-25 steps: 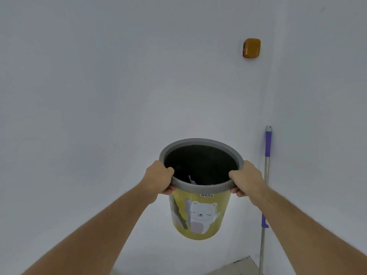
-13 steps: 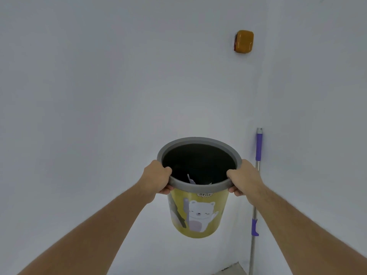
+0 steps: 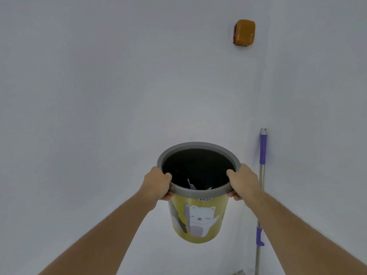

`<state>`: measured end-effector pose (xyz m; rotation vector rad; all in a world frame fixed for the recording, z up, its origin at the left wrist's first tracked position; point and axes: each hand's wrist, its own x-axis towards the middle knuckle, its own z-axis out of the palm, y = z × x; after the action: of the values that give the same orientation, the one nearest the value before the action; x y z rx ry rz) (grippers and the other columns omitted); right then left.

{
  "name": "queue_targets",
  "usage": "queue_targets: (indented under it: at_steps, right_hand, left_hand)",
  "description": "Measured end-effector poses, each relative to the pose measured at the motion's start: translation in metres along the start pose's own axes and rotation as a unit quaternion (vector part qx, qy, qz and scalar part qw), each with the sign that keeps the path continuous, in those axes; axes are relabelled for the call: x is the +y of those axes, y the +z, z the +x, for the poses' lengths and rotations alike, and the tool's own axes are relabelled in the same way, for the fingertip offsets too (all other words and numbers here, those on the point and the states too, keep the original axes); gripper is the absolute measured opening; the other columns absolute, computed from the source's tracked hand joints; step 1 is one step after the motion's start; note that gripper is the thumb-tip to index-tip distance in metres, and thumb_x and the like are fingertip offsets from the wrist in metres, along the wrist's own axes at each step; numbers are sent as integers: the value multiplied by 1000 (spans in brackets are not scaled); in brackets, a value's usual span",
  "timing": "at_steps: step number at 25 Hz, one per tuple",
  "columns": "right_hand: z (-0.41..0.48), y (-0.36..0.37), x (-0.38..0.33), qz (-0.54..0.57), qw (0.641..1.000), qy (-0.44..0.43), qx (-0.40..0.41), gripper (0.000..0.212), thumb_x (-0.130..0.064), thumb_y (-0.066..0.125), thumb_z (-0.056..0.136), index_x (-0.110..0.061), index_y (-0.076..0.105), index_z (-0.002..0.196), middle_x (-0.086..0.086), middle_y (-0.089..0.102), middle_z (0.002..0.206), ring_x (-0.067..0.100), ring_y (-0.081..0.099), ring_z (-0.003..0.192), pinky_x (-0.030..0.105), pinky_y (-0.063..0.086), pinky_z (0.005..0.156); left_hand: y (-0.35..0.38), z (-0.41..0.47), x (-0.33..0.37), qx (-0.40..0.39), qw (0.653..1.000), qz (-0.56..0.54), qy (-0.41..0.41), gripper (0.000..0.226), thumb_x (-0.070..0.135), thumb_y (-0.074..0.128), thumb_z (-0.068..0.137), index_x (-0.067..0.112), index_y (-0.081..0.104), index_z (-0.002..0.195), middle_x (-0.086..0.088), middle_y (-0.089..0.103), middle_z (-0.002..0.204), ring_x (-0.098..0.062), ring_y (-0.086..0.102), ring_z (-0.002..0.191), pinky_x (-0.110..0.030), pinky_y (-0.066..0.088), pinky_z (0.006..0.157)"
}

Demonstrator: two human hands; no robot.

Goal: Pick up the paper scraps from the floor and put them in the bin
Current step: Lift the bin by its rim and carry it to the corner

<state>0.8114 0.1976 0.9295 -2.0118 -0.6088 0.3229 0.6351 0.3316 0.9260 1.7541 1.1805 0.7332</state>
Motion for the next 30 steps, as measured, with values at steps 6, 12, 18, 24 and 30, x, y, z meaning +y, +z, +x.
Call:
queue_targets:
  at_steps: [6,12,18,24,30]
  right_hand:
    - [17,25,23,-4,1000,27,15,32,-30,45,99,-13,43,126,18,65,97,23,62,58,25,47,42]
    - [35,76,122,-67,995,78,-8,32,-20,50,97,-15,40,127,16,64,101,30,70,76,31,57,54]
    - [30,160,287,-121,984,130,-20,41,-14,49,97,-15,35,136,13,58,108,31,68,85,37,60,65]
    - [19,266,484,-157,975,151,-32,38,-13,51,93,-14,41,130,19,60,114,37,65,96,51,59,82]
    - [6,386,679,-153,970,191,-13,43,-15,53,91,-18,39,131,18,59,120,38,62,104,53,58,84]
  left_hand:
    - [19,22,-26,-19,1000,22,-1,18,19,46,100,11,49,116,-18,69,91,-19,65,56,-22,55,46]
    - [82,41,-118,-55,996,57,-47,20,19,46,100,13,45,119,-13,65,93,-22,69,64,-24,55,47]
    - [177,37,-285,-98,988,72,-90,23,19,47,98,14,41,120,-13,63,99,-27,71,72,-28,58,49]
    - [276,27,-490,-109,982,94,-123,18,19,46,97,16,40,113,-12,63,94,-25,70,60,-23,53,40]
    - [369,23,-689,-105,979,118,-130,22,17,45,97,10,39,117,-20,65,95,-28,68,55,-26,51,39]
